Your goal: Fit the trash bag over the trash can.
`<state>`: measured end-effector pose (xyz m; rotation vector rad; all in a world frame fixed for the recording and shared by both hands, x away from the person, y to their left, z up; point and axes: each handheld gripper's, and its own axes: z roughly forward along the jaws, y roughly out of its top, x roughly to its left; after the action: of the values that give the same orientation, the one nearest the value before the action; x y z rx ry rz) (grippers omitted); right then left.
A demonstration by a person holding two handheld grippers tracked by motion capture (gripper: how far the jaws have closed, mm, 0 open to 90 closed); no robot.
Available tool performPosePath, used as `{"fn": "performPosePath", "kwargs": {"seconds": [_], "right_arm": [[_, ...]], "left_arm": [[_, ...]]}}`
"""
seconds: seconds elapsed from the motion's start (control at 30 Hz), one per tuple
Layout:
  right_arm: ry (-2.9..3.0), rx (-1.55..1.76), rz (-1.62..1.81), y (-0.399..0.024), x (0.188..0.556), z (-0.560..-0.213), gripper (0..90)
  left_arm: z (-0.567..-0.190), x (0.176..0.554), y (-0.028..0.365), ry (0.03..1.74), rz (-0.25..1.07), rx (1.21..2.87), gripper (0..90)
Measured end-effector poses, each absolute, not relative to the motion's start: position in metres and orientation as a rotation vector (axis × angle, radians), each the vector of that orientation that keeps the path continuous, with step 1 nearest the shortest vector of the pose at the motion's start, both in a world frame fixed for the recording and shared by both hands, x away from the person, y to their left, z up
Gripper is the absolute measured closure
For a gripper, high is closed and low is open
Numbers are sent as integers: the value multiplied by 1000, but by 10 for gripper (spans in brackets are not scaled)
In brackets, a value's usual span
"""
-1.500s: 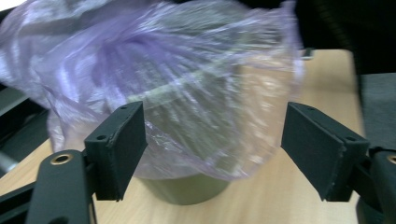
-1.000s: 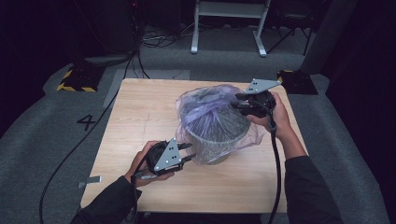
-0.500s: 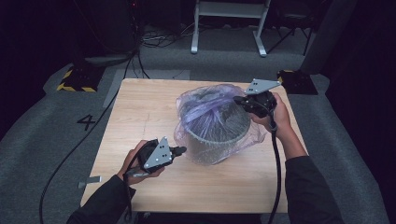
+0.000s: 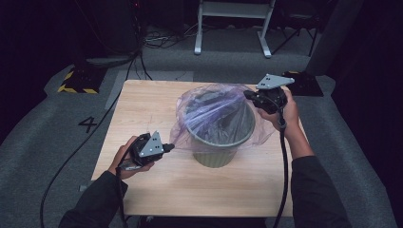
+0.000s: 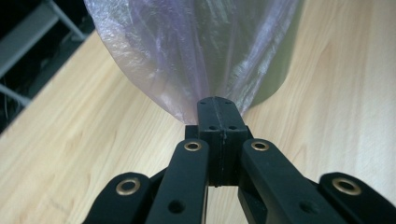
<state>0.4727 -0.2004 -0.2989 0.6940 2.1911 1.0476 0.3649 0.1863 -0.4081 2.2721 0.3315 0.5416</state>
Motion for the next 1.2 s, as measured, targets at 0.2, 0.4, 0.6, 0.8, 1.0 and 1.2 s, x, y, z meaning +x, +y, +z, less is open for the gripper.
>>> {"fn": "performPosePath", "kwargs": {"seconds": [0.2,0.4,0.6,0.8,1.0,1.2], "right_arm": [[2189,730,1035,-200,482,-308,900],[2147,787,1104,-216,474,-306,747],[2175,753,1125,-237,458,-302,520],[2192,760,1134,-257,452,-311,513],[2200,785,1103,-258,461,-321,573],[2212,799,1154,-259,472,-327,687]], "left_arm": [[-412,365,195,353,469,2156,811],[-396,352,206,420,438,2020,249],[-373,339,218,428,433,1898,182],[-353,350,218,465,444,1811,221],[-346,380,188,469,489,1896,254],[-345,407,177,475,492,1936,522]]}}
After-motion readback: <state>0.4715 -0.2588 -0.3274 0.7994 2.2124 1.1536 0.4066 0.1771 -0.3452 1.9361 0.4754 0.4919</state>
